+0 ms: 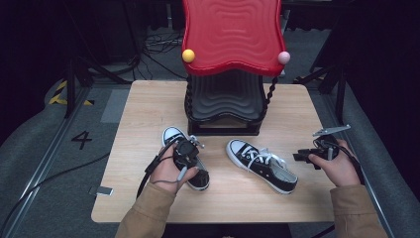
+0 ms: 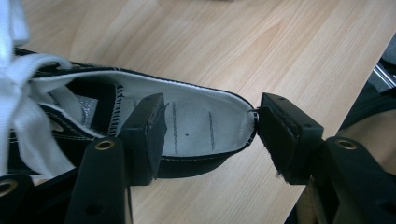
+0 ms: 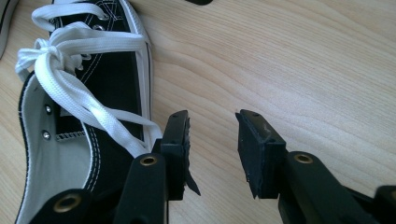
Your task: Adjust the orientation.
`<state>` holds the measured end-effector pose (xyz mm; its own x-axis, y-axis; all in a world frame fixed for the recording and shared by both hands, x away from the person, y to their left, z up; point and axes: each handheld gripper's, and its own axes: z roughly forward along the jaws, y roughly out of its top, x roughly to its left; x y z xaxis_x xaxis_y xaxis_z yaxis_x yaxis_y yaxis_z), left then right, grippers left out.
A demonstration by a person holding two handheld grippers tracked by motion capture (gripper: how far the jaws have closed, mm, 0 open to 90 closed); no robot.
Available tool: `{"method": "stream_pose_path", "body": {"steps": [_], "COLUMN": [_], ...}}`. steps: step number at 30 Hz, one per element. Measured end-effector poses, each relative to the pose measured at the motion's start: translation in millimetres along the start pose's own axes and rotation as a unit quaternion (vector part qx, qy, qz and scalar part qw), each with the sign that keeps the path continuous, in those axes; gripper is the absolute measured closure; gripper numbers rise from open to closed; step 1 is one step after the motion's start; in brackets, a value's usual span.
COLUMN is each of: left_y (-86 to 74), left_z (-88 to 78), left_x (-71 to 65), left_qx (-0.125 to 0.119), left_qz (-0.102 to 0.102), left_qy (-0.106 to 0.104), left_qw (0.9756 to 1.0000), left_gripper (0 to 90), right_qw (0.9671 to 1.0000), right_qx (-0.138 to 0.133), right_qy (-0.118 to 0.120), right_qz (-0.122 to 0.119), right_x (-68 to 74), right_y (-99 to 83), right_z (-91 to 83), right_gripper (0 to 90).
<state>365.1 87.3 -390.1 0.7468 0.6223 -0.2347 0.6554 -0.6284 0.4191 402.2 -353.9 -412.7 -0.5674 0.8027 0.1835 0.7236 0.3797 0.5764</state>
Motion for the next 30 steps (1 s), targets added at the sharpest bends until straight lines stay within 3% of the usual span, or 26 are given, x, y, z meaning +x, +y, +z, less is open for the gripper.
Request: {"method": "stream_pose_path", "body": {"steps": [6,9,13,15,17,23,26,30], "left_y": [2.7,2.3,2.5,2.7,2.6,-2.8,-10.0,-22.2], "left_z": [14.5,26.2,32.4,34.4,34.1,20.4,12.9,0.6], "left_x": [-4.9,-2.0,-1.6,-2.3,-3.1,-5.3,-3.3,2.7], "left_qx": [0.025,0.046,0.054,0.052,0.056,0.061,0.070,0.064], "left_qz": [0.003,-0.008,-0.008,-0.009,-0.009,0.005,0.005,-0.004], "left_qy": [-0.022,-0.029,-0.033,-0.040,-0.039,-0.030,-0.037,-0.051], "left_qw": [0.9994,0.9985,0.9980,0.9978,0.9976,0.9977,0.9968,0.9966], "left_gripper": [47.8,51.9,57.4,64.5,71.2,78.2,79.4,80.0], "right_qw": [1.0000,1.0000,0.9999,0.9999,0.9999,0.9999,0.9999,0.9997], "right_qx": [0.004,0.008,0.012,0.013,0.014,0.013,0.011,0.012], "right_qy": [-0.002,-0.001,-0.003,-0.003,-0.003,-0.003,-0.001,0.004], "right_qz": [0.000,-0.005,-0.004,-0.005,-0.006,-0.008,-0.011,-0.018], "right_x": [1.4,2.3,1.7,1.7,2.0,2.0,2.7,4.9], "right_y": [0.3,0.3,-0.5,-0.5,-0.4,1.3,5.9,12.7], "right_z": [0.9,3.6,6.3,6.8,7.0,8.0,9.7,15.0], "right_gripper": [64.4,64.0,63.8,63.6,63.5,63.2,62.8,62.6]}}
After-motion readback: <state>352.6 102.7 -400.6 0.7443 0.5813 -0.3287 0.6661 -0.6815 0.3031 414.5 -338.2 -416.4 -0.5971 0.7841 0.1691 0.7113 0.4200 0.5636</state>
